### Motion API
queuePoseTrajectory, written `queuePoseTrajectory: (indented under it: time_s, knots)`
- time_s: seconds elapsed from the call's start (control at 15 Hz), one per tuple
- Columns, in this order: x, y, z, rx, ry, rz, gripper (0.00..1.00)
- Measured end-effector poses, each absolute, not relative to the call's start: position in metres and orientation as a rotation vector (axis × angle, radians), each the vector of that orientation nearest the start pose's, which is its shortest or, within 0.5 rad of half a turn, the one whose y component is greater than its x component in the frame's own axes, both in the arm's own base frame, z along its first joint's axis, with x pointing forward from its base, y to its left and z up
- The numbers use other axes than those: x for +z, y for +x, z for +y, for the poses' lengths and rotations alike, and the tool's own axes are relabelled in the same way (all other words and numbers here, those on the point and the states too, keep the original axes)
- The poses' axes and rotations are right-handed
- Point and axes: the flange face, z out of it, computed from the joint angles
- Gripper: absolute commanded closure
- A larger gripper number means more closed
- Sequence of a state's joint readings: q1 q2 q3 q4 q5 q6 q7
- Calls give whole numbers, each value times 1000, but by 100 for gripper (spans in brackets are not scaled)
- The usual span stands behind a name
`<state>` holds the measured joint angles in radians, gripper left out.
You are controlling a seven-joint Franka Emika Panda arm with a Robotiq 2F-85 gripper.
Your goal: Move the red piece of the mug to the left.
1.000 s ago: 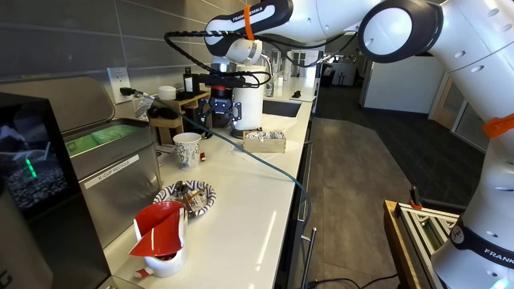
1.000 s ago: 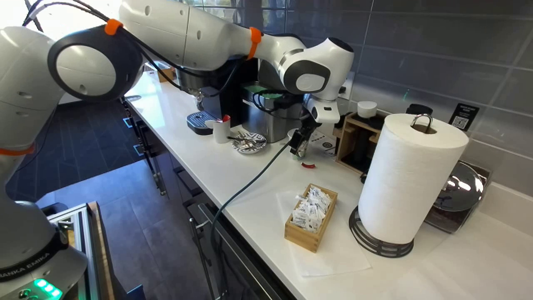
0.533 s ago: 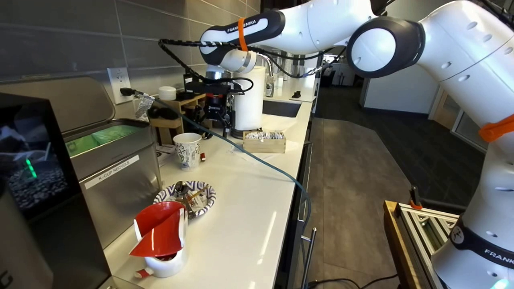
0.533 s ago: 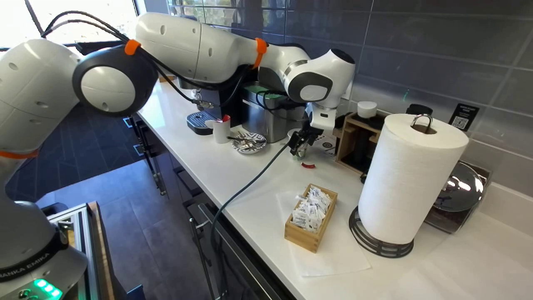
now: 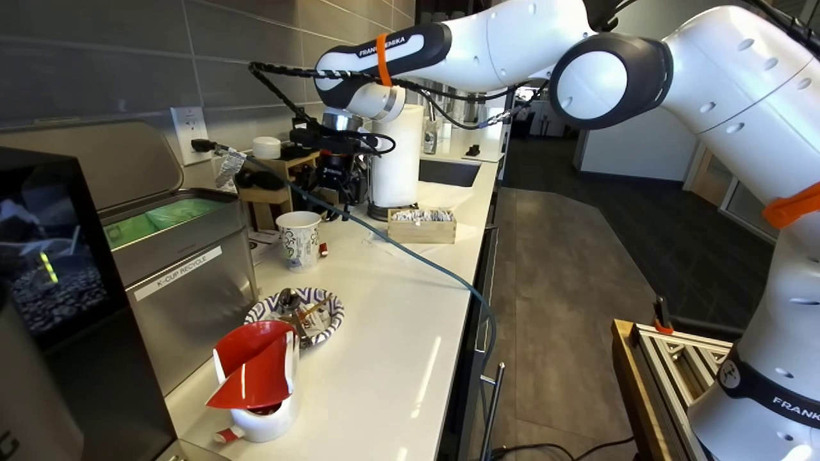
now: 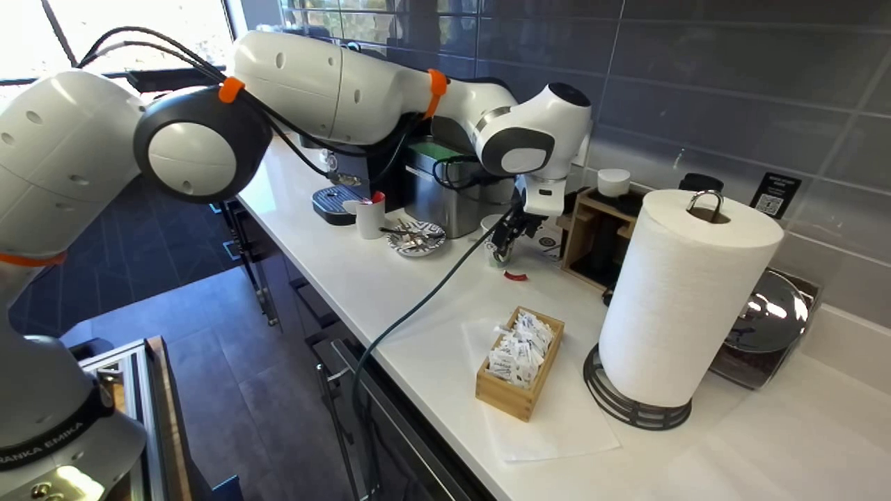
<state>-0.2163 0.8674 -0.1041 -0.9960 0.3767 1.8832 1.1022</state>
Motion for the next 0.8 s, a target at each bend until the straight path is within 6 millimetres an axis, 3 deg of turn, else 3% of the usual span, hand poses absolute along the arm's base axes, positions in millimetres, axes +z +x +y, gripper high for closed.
queuePoseTrajectory:
  time_s: [0.2, 0.6, 0.8]
  knots:
    - [327, 764, -186, 54, -2092, 1948, 0]
    - [292, 763, -189, 87, -2099, 1975, 0]
    - [282, 762, -191, 102, -2100, 1983, 9]
